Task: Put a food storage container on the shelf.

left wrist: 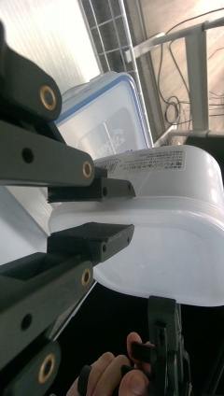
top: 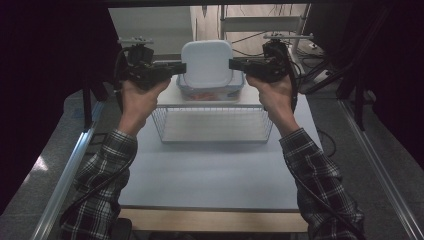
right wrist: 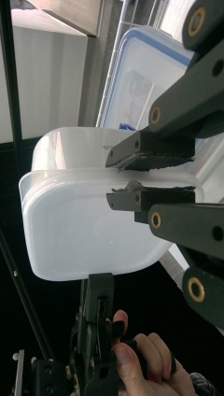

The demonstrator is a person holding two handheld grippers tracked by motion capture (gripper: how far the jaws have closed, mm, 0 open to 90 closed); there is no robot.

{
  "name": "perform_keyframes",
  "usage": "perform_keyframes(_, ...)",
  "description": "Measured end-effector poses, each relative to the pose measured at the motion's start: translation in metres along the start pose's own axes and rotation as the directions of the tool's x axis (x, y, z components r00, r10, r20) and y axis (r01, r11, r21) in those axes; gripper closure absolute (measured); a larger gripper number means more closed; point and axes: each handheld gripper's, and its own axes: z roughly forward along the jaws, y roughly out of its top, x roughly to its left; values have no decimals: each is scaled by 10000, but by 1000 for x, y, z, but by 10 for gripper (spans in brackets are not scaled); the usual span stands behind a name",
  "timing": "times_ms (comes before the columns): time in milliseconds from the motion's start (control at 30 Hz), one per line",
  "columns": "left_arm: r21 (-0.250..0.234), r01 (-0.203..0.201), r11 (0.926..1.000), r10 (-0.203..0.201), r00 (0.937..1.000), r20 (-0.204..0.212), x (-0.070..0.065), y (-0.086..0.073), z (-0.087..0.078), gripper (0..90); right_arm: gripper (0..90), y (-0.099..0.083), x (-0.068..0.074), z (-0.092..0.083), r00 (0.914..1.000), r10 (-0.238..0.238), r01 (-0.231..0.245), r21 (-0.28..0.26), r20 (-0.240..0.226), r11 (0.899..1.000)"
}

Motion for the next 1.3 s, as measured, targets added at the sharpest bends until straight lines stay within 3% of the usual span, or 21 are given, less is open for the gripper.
perform_keyframes(167, 163, 167, 9997, -168, 9998, 46, 6, 1, 7, 780, 787, -1, -8, 7, 9995, 318, -319, 138, 57, 9994)
perform_keyframes(367, 118, 256, 9996, -261, 9988, 425, 13, 2, 12, 745, 779, -2, -14, 9, 9982, 598, -600, 256, 71, 9979)
perform_keyframes(533, 13, 125, 9999, -126, 9992, 378, 13, 5, 17, 636, 758, 0, -15, 13, 9981, 607, -609, 171, 112, 9980)
perform_keyframes(700, 19, 21, 10000, -21, 9998, 216, 14, 9, 23, 595, 706, 3, -15, 20, 9980, 425, -436, 223, 475, 9988)
perform_keyframes(867, 214, 3, 9998, -1, 10000, -75, 19, 9, 32, 599, 676, 5, -16, 25, 9969, 470, -484, 207, 635, 9986)
perform_keyframes(1133, 86, 288, 9995, -289, 9996, 79, 24, 11, 37, 596, 634, 8, -18, 30, 9952, 534, -552, 201, 815, 9983)
perform_keyframes(1300, 121, 272, 9996, -272, 9996, -30, 25, 12, 40, 548, 609, 7, -17, 34, 9932, 560, -570, 65, 1016, 9984)
